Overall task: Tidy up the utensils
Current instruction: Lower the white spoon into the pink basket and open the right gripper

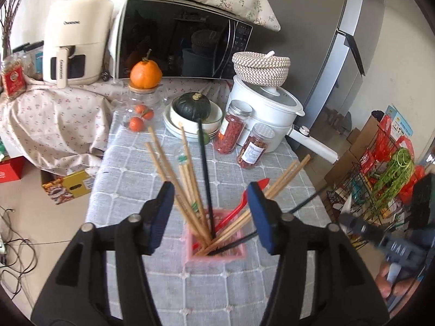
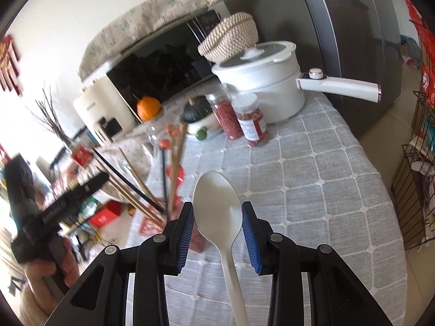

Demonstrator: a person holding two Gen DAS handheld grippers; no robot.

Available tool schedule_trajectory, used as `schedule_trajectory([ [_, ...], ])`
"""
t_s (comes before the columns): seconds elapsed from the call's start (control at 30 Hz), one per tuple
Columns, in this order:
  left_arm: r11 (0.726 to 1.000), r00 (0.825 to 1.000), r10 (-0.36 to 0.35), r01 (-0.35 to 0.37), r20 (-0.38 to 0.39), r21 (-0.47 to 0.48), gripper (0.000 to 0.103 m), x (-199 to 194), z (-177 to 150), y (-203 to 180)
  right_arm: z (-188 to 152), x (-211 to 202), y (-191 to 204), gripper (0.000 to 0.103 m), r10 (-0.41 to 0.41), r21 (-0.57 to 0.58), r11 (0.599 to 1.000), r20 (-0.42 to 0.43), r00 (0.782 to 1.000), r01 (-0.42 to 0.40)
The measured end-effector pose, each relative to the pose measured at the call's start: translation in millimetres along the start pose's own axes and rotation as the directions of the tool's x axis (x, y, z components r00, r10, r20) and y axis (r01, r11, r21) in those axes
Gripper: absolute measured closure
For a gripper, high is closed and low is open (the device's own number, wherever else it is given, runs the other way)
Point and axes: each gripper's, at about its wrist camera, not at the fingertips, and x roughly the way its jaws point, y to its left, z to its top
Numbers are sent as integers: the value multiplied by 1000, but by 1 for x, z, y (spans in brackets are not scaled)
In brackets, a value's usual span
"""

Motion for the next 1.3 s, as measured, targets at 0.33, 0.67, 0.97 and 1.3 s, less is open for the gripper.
schedule_trajectory([
  [0.33,987,981,159,-153,-115,58,23,-25,-38,61,21,-11,82,67,131,44,988,292,947,-150],
  [0.67,989,968,135,-118,-212,92,23,-37,-62,105,-9,49,119,67,22,77,994,545,838,-77],
  [0.97,986,955,150,-124,-256,116,23,-34,-73,120,-41,85,117,67,-103,187,982,625,773,-20],
  [1.3,985,956,155,-130,-249,112,23,-36,-74,122,-72,103,121,65,-169,215,976,627,761,39],
])
